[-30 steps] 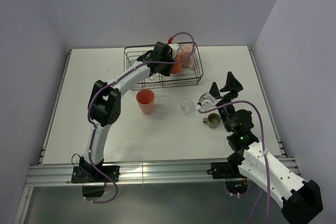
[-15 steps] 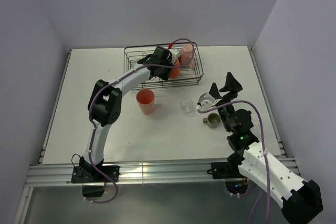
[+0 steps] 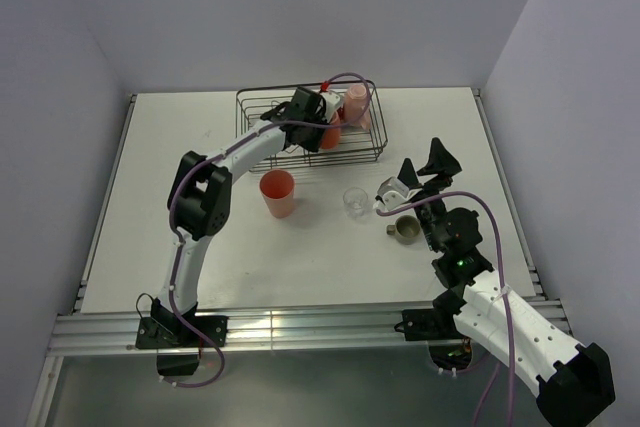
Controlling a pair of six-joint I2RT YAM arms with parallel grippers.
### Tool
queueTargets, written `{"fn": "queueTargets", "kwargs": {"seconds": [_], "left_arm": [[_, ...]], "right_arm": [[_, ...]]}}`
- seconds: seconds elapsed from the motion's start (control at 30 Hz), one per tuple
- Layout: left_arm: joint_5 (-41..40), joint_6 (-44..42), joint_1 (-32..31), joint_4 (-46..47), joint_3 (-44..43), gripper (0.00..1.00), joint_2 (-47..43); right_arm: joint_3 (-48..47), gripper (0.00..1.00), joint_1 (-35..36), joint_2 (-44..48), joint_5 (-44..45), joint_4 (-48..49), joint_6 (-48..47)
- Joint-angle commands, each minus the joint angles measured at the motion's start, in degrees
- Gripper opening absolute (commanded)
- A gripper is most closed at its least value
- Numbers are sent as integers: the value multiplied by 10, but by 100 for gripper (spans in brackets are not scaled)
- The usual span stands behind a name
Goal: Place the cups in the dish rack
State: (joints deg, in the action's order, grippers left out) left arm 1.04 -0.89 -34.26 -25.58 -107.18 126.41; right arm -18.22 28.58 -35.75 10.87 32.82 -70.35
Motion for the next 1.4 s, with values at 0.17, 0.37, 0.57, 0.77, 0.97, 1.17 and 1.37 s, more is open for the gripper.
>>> {"fn": "queueTargets", "kwargs": {"seconds": [0.17,0.37,0.57,0.77,0.97,1.17,1.37], "left_arm": [[34,-39,9,16,-66,0,-1],[38,-51,10,9,-75,0,9],[44,-65,10,-1,-86,3,18],[43,-69,10,-3,-87,5,24],[47,-70,12,-15,-95,10,31],[46,-71,13,-25,-106,15,37],[51,-76,16,-33,-106,25,37]], "right_arm": [[-23,100,-5,1,-6,8,9],[-26,100,-5,-3,-9,8,6],[-32,100,-4,-7,-10,6,6],[-33,100,-5,-11,-12,6,6],[-35,100,-4,-13,-13,4,3],[-36,100,-5,-15,-16,3,1],[-38,100,-5,-20,-17,3,0]]}}
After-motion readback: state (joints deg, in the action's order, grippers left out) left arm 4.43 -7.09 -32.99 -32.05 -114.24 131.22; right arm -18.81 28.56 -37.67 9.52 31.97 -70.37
